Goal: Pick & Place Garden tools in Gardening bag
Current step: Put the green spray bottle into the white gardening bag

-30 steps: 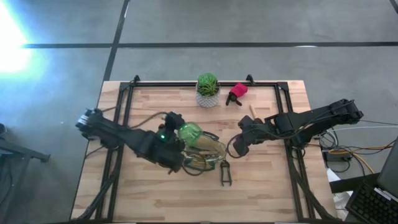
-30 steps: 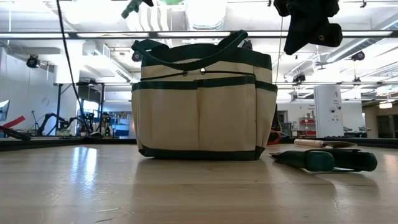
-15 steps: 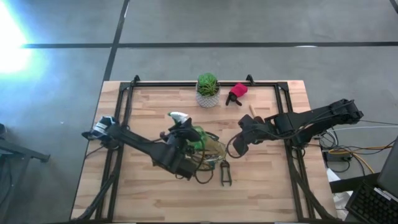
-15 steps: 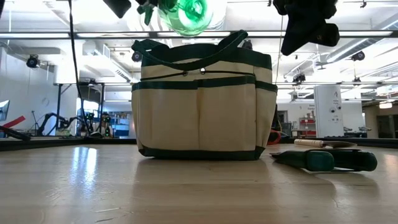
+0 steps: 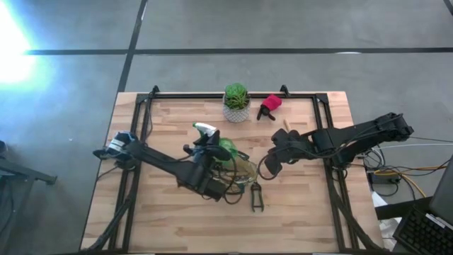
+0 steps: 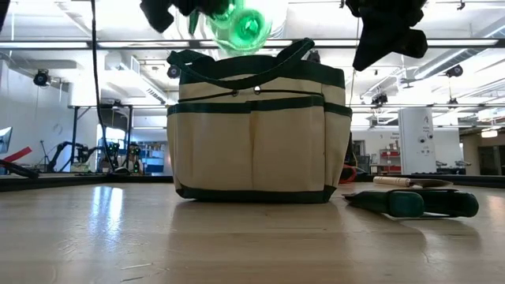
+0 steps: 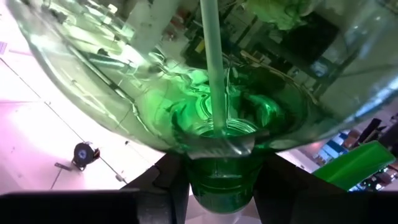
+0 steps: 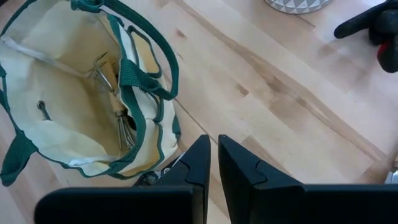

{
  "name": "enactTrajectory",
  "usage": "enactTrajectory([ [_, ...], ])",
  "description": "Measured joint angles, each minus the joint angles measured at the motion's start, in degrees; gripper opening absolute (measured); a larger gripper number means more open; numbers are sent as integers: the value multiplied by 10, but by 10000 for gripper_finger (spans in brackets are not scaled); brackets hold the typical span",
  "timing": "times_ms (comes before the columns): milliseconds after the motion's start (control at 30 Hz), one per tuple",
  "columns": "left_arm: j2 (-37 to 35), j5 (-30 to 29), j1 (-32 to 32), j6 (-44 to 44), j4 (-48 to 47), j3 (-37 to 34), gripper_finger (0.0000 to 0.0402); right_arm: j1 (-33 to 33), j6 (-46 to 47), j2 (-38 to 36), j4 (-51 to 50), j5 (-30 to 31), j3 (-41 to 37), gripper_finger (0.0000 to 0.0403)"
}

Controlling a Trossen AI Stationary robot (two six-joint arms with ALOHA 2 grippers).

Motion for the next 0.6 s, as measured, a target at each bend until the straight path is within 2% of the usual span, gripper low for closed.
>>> enactTrajectory([
  [333,0,12,-4,12,6,-81,136,0,-12,0,0,18,0,27],
  [600,1,16,-26,12,28,-82,136,0,-13,0,0,34,0,27],
])
